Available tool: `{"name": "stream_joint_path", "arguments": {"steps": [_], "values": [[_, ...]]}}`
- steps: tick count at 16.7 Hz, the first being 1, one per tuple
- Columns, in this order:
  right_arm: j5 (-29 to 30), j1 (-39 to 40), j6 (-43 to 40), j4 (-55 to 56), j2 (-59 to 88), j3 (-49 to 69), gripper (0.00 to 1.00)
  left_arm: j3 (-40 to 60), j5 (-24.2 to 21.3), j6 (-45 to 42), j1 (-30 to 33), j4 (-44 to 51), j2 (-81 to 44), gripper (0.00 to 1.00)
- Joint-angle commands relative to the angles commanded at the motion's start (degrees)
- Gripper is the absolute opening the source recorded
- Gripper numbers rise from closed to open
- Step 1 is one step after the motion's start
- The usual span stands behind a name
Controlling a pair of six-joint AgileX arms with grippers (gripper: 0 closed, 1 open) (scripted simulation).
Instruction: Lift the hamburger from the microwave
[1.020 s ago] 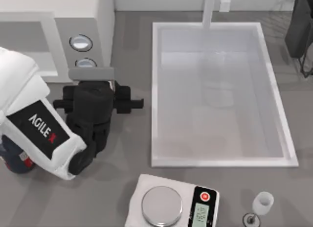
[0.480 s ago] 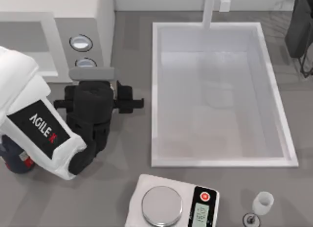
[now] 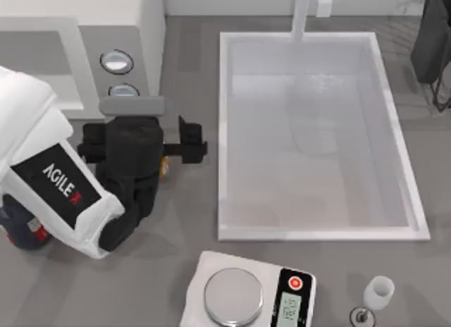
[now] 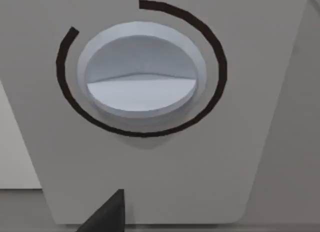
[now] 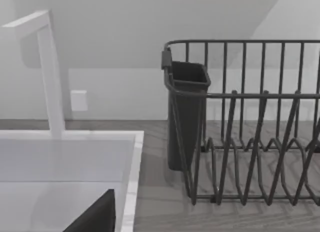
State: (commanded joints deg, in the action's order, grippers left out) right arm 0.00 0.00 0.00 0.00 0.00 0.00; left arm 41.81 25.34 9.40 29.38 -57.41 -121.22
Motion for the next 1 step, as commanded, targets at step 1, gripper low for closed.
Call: {"name": "stream_joint_path", "arguments": {"steps": [1], "values": [[0.0,0.0,0.0,0.0,0.0,0.0,1.0,0.0,0.0,0.0,0.0,0.0,0.0,1.0]]}}
